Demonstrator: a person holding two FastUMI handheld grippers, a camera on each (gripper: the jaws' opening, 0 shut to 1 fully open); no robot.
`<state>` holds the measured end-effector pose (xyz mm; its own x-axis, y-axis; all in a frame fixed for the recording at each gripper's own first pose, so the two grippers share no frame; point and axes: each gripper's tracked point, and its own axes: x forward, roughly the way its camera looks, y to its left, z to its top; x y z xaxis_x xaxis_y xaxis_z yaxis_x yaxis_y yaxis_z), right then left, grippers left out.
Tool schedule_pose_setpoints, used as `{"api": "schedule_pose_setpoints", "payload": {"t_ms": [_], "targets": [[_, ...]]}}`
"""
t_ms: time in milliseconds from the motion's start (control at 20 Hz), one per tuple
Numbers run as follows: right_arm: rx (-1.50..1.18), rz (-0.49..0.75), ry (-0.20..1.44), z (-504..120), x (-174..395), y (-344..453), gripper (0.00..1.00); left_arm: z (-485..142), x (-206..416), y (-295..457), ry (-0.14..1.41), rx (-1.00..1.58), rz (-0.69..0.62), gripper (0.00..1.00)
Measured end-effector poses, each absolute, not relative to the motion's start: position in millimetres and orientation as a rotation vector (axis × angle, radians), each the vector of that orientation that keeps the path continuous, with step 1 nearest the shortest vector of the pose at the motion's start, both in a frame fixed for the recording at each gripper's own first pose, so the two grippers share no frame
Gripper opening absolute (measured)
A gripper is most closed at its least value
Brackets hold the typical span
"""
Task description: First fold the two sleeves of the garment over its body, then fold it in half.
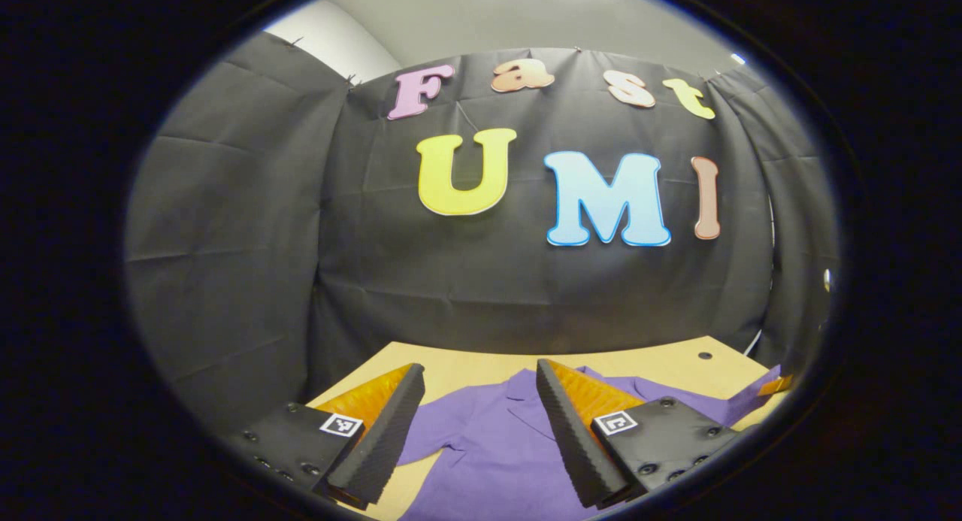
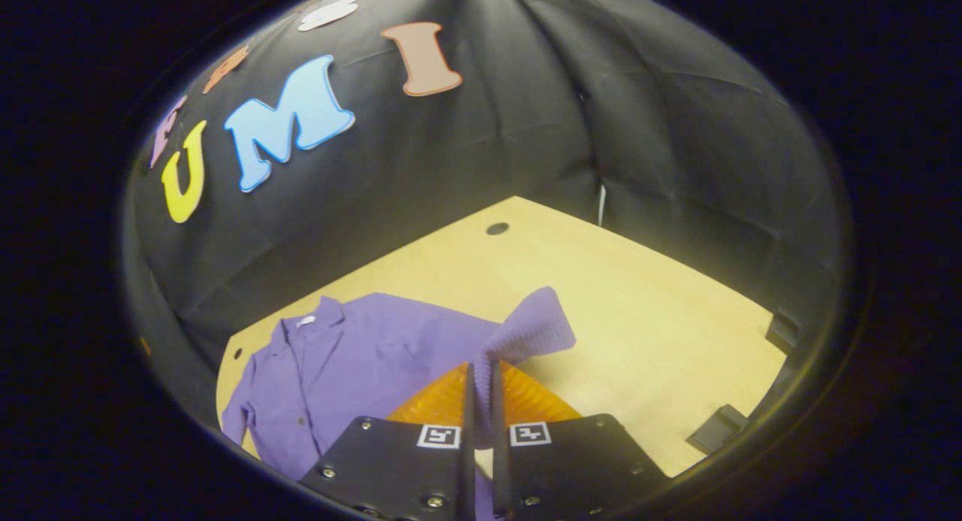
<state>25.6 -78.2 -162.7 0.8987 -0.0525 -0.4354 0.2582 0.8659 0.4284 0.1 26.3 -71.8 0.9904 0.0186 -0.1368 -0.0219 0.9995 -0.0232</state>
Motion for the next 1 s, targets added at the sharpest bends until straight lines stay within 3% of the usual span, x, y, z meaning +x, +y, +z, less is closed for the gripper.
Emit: {"api": "schedule_pose_setpoints", "payload": {"t_ms": [500,1000], "targets": [[0.413,0.048,0.321,-77,97,47,0.09,-99,-9,122,0.17,-0.055,0.108,0.94],[0.323,0.254,0.335,-67,150,184,0.08,-132,-40,227,0.226,-0.066,0.278,0.94]]}}
